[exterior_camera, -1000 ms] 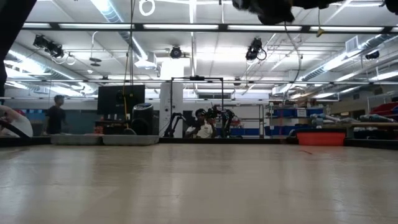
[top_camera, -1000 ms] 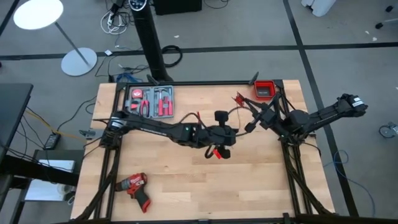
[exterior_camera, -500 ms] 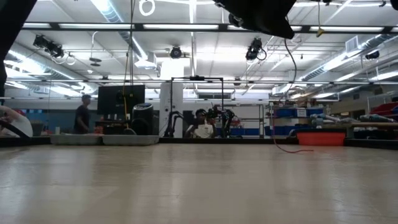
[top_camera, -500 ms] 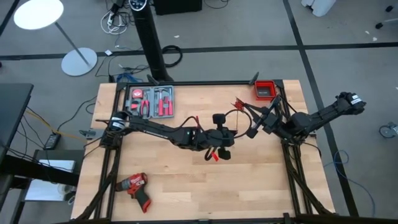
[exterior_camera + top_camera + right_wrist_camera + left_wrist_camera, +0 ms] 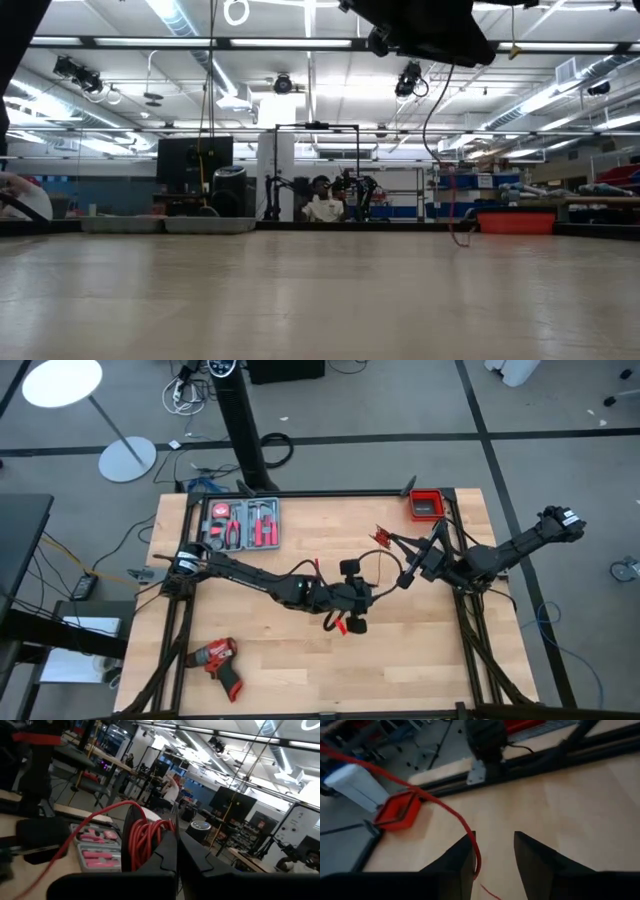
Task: Coil cords
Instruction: Coil the red wire on the black spool
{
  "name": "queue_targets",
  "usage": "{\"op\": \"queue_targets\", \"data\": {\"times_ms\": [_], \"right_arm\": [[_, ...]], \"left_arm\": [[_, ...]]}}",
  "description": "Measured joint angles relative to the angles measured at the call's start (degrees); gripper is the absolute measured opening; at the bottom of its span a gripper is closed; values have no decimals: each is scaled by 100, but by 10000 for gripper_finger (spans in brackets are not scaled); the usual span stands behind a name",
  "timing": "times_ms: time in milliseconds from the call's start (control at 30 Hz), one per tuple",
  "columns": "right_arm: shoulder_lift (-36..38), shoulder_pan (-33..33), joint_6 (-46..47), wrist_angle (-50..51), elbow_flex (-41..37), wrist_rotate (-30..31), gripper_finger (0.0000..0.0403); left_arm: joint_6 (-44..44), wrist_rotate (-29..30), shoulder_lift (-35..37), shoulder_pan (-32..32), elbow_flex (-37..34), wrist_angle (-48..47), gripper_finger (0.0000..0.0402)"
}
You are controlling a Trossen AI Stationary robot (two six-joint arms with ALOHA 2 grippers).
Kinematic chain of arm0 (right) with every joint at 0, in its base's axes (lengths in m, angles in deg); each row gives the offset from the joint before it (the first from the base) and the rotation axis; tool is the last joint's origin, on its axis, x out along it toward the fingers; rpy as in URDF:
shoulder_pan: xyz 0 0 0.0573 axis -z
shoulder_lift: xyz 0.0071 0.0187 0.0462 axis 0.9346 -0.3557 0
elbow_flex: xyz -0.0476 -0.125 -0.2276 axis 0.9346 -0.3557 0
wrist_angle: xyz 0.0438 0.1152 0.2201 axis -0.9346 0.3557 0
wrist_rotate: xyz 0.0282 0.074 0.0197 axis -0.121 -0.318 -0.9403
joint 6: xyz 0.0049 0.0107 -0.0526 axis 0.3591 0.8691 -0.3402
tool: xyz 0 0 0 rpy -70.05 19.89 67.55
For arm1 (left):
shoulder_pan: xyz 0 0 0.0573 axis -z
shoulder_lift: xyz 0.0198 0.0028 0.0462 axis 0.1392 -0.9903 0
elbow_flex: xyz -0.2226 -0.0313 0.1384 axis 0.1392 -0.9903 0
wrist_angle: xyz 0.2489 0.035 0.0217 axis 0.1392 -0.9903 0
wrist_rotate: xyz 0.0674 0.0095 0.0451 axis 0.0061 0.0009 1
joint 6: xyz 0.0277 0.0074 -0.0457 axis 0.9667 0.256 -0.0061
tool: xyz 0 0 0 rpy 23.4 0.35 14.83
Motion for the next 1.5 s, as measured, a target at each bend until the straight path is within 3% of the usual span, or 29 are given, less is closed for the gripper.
{"op": "queue_targets", "data": {"times_ms": [167,400,700,933,1500], "right_arm": [[0,-161,119,242,0,125,0],[1,-508,113,505,0,355,0],[-4,-887,137,634,0,338,0],[-51,-1144,250,737,0,213,0],[-50,-1174,68,1153,0,320,0]], "left_arm": [[-570,22,0,226,0,-376,137],[-1238,936,0,596,0,-1203,137],[-2468,1451,0,589,0,-2387,137],[-2751,1081,5,490,0,-2257,137],[-2855,1050,295,660,0,-3128,137]]}}
